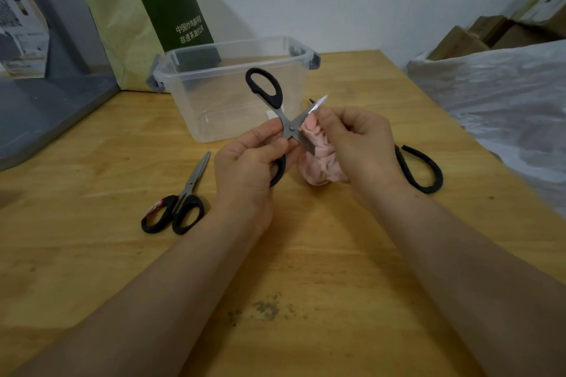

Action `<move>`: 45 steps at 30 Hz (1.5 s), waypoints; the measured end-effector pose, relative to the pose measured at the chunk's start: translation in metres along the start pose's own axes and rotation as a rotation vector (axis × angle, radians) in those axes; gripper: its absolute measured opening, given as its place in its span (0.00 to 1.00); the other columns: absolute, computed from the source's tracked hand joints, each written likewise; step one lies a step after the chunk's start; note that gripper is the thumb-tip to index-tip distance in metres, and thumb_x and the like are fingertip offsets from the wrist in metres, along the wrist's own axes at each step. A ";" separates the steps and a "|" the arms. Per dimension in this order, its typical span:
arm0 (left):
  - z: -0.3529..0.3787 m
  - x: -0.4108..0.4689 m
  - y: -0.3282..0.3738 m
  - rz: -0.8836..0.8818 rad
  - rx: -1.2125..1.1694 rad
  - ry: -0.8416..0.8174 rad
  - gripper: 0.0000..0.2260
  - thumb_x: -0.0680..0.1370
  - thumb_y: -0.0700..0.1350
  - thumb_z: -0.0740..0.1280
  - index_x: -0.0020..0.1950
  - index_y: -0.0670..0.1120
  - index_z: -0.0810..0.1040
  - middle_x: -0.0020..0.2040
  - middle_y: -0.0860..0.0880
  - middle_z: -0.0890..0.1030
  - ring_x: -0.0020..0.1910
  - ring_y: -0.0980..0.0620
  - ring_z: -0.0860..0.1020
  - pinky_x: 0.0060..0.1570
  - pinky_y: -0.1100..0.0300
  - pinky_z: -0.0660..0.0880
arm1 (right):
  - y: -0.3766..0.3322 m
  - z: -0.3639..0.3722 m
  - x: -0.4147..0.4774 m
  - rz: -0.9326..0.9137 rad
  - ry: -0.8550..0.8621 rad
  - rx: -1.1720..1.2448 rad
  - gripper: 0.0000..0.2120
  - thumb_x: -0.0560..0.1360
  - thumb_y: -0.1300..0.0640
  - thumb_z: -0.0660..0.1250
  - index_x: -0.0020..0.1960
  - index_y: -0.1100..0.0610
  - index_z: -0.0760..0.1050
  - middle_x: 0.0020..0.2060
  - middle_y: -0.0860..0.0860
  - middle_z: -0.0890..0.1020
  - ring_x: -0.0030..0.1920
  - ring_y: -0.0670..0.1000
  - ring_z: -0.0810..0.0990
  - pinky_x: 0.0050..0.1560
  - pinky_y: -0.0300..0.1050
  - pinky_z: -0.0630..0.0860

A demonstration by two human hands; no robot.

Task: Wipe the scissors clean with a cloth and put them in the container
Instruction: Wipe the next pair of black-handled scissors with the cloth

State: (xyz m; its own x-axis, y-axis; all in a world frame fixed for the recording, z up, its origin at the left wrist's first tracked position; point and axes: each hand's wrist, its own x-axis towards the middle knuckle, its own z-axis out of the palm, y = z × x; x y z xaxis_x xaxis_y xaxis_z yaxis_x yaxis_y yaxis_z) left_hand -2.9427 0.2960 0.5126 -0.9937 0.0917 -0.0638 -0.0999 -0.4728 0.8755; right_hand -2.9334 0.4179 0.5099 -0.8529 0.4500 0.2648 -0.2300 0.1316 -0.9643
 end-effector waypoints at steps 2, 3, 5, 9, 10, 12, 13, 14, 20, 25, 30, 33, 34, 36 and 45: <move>-0.002 0.001 0.000 0.012 -0.003 0.003 0.12 0.74 0.28 0.63 0.55 0.37 0.78 0.48 0.40 0.84 0.48 0.45 0.83 0.52 0.52 0.80 | -0.003 0.000 0.001 0.147 -0.070 0.078 0.07 0.75 0.58 0.69 0.39 0.55 0.82 0.40 0.57 0.85 0.46 0.57 0.84 0.52 0.58 0.80; -0.003 0.002 0.001 0.019 0.002 -0.001 0.13 0.74 0.28 0.63 0.56 0.37 0.78 0.49 0.40 0.84 0.49 0.45 0.83 0.54 0.52 0.79 | -0.004 -0.001 0.000 0.232 -0.111 0.112 0.04 0.73 0.60 0.70 0.41 0.58 0.83 0.41 0.59 0.85 0.46 0.60 0.84 0.53 0.59 0.79; -0.005 0.002 0.001 0.029 0.023 -0.004 0.13 0.74 0.28 0.63 0.57 0.37 0.78 0.50 0.40 0.84 0.50 0.45 0.83 0.56 0.51 0.78 | -0.006 -0.005 -0.002 0.333 -0.230 0.157 0.08 0.70 0.62 0.72 0.47 0.65 0.81 0.43 0.67 0.82 0.43 0.67 0.81 0.52 0.62 0.76; -0.003 0.000 0.000 0.024 0.062 -0.013 0.12 0.74 0.29 0.64 0.54 0.38 0.80 0.52 0.40 0.83 0.52 0.45 0.82 0.57 0.50 0.78 | -0.001 -0.007 -0.002 0.273 -0.363 0.187 0.16 0.71 0.59 0.71 0.51 0.72 0.77 0.32 0.66 0.78 0.27 0.57 0.76 0.33 0.50 0.70; -0.002 -0.001 0.000 0.022 0.067 -0.015 0.12 0.74 0.29 0.64 0.53 0.39 0.80 0.51 0.40 0.83 0.52 0.45 0.82 0.56 0.51 0.78 | 0.000 -0.007 0.000 0.263 -0.343 0.173 0.15 0.72 0.60 0.71 0.50 0.72 0.78 0.30 0.63 0.79 0.25 0.55 0.76 0.32 0.45 0.71; -0.002 -0.001 0.001 0.003 0.048 -0.013 0.11 0.74 0.28 0.63 0.51 0.38 0.80 0.48 0.40 0.84 0.49 0.46 0.83 0.50 0.55 0.80 | 0.001 -0.007 0.003 0.262 -0.306 0.143 0.11 0.71 0.61 0.72 0.47 0.70 0.80 0.30 0.60 0.81 0.27 0.52 0.79 0.33 0.45 0.76; -0.003 -0.001 0.002 -0.015 0.027 -0.010 0.10 0.74 0.28 0.63 0.50 0.38 0.80 0.47 0.40 0.84 0.47 0.46 0.84 0.47 0.56 0.81 | 0.001 -0.008 0.005 0.275 -0.299 0.132 0.10 0.70 0.62 0.72 0.46 0.69 0.80 0.32 0.60 0.82 0.31 0.53 0.81 0.36 0.46 0.79; -0.003 -0.001 0.004 -0.033 0.005 -0.001 0.10 0.74 0.27 0.63 0.50 0.38 0.80 0.45 0.41 0.84 0.45 0.47 0.84 0.45 0.57 0.81 | 0.000 -0.009 0.006 0.297 -0.299 0.127 0.09 0.69 0.63 0.73 0.45 0.69 0.80 0.35 0.61 0.83 0.34 0.54 0.82 0.38 0.46 0.80; -0.004 0.002 0.008 -0.032 -0.026 0.025 0.10 0.75 0.28 0.63 0.51 0.37 0.80 0.42 0.43 0.85 0.43 0.49 0.84 0.44 0.58 0.81 | -0.002 -0.009 0.001 0.267 -0.288 0.041 0.04 0.67 0.64 0.74 0.41 0.63 0.82 0.36 0.58 0.84 0.36 0.52 0.83 0.38 0.43 0.80; 0.000 -0.002 0.005 -0.002 0.004 0.009 0.10 0.74 0.27 0.63 0.49 0.37 0.80 0.43 0.42 0.85 0.43 0.47 0.84 0.45 0.57 0.81 | -0.007 -0.007 0.002 0.219 -0.243 0.059 0.03 0.69 0.64 0.73 0.38 0.63 0.82 0.29 0.56 0.83 0.31 0.51 0.82 0.34 0.41 0.79; -0.005 0.000 0.014 0.030 -0.021 0.048 0.10 0.74 0.27 0.64 0.48 0.38 0.80 0.41 0.43 0.85 0.42 0.48 0.84 0.44 0.58 0.81 | -0.009 -0.011 0.003 0.273 -0.285 0.038 0.03 0.69 0.65 0.74 0.40 0.65 0.81 0.34 0.59 0.84 0.34 0.53 0.83 0.38 0.44 0.81; -0.004 -0.002 0.011 0.045 0.003 0.029 0.10 0.74 0.27 0.64 0.49 0.38 0.80 0.38 0.46 0.85 0.42 0.48 0.84 0.44 0.58 0.81 | -0.011 -0.010 0.002 0.282 -0.260 0.058 0.05 0.68 0.63 0.74 0.38 0.65 0.81 0.33 0.59 0.84 0.34 0.53 0.83 0.40 0.45 0.82; -0.003 -0.005 0.009 0.040 0.020 0.016 0.11 0.74 0.27 0.64 0.49 0.38 0.80 0.38 0.47 0.85 0.42 0.48 0.84 0.45 0.58 0.81 | -0.011 -0.009 0.002 0.278 -0.240 0.069 0.05 0.68 0.63 0.74 0.37 0.65 0.81 0.32 0.59 0.84 0.33 0.53 0.82 0.39 0.45 0.82; 0.000 -0.007 0.006 0.032 0.038 0.014 0.11 0.73 0.27 0.64 0.49 0.38 0.81 0.41 0.45 0.85 0.43 0.48 0.84 0.46 0.57 0.81 | -0.011 -0.009 0.002 0.272 -0.227 0.092 0.05 0.68 0.63 0.74 0.35 0.64 0.81 0.31 0.58 0.84 0.31 0.53 0.82 0.38 0.46 0.81; -0.003 -0.002 0.010 0.031 -0.023 0.021 0.10 0.74 0.27 0.64 0.51 0.37 0.80 0.44 0.42 0.84 0.44 0.48 0.84 0.45 0.58 0.81 | -0.011 -0.006 -0.001 0.263 -0.270 0.053 0.04 0.67 0.64 0.75 0.37 0.64 0.81 0.34 0.59 0.84 0.35 0.53 0.83 0.41 0.46 0.82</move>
State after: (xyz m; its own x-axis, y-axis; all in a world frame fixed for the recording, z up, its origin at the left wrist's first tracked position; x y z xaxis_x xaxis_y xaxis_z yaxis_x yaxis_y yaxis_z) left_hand -2.9423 0.2880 0.5202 -0.9972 0.0585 -0.0476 -0.0703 -0.4947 0.8662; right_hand -2.9273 0.4209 0.5205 -0.9773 0.2120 0.0035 -0.0049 -0.0062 -1.0000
